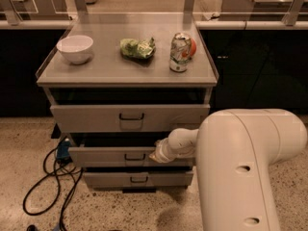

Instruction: Open middle drawer

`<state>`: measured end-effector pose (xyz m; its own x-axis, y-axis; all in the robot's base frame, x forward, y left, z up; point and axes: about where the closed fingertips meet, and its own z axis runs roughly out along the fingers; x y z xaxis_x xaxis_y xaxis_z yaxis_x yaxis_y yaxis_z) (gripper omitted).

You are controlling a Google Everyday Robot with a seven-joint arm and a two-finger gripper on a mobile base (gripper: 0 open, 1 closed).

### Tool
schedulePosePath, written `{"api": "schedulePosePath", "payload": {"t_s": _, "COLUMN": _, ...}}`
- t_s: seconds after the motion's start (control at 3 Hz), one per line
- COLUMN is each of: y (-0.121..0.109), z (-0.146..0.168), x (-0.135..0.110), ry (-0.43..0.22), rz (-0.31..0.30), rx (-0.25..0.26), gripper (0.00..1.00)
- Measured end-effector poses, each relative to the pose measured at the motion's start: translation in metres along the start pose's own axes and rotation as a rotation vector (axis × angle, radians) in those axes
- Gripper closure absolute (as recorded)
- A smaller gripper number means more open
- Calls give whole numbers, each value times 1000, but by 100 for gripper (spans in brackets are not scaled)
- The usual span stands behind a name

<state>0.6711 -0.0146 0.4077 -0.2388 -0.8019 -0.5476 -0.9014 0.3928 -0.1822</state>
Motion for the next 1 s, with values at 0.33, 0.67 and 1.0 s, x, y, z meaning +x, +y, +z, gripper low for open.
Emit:
{"api": "schedulePosePath", "payload": {"t_s": 0.33, "y": 0, "z": -2, "x": -1, "ry": -1, "rz": 0, "rx": 0, "gripper": 100}}
{"api": "schedulePosePath", "payload": {"t_s": 0.67, "y": 16, "z": -7, "x": 10, "ry": -25, "rz": 2, "rx": -7, "gripper": 100}}
{"api": "schedulePosePath", "payload": {"t_s": 1.0, "y": 15, "z": -12, "x": 7, "ry": -25, "rz": 2, "rx": -7, "gripper": 100}}
